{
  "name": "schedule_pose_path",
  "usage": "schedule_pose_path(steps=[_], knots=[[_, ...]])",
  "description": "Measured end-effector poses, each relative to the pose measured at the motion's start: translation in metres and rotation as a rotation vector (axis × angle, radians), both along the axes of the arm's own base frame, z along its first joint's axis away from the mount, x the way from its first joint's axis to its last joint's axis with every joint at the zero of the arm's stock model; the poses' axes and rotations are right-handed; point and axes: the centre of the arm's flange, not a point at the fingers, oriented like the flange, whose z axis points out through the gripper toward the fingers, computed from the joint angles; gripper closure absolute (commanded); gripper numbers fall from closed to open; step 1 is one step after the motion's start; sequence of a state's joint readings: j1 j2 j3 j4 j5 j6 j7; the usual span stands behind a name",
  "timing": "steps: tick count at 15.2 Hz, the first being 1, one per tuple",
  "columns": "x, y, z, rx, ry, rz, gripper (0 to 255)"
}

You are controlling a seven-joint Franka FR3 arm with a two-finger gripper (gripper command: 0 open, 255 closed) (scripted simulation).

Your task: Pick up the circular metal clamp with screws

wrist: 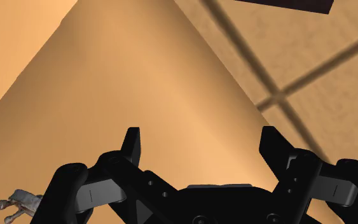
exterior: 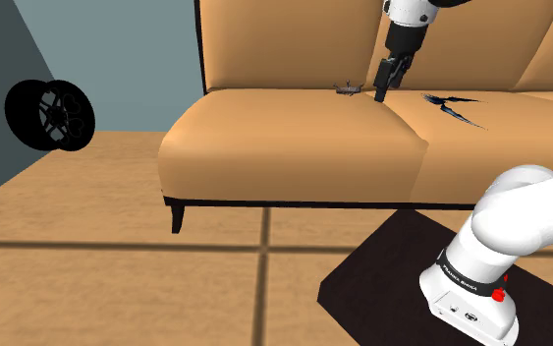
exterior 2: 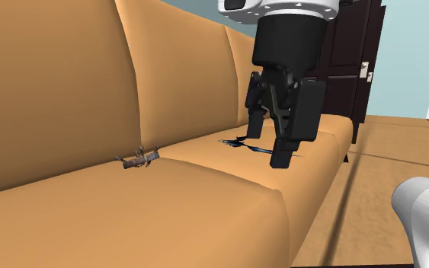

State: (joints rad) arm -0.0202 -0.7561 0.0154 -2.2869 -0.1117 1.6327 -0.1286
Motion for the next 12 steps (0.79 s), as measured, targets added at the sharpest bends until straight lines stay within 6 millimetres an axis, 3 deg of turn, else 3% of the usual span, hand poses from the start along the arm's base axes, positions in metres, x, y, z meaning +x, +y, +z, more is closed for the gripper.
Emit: schedule_pose_path(steps=[3,12], knots=[[0.014,-0.012,-0.001,-0.004,0.018,0.008,0],[0.123,-0.077,-0.008,-0.031,0.155,0.071,0]])
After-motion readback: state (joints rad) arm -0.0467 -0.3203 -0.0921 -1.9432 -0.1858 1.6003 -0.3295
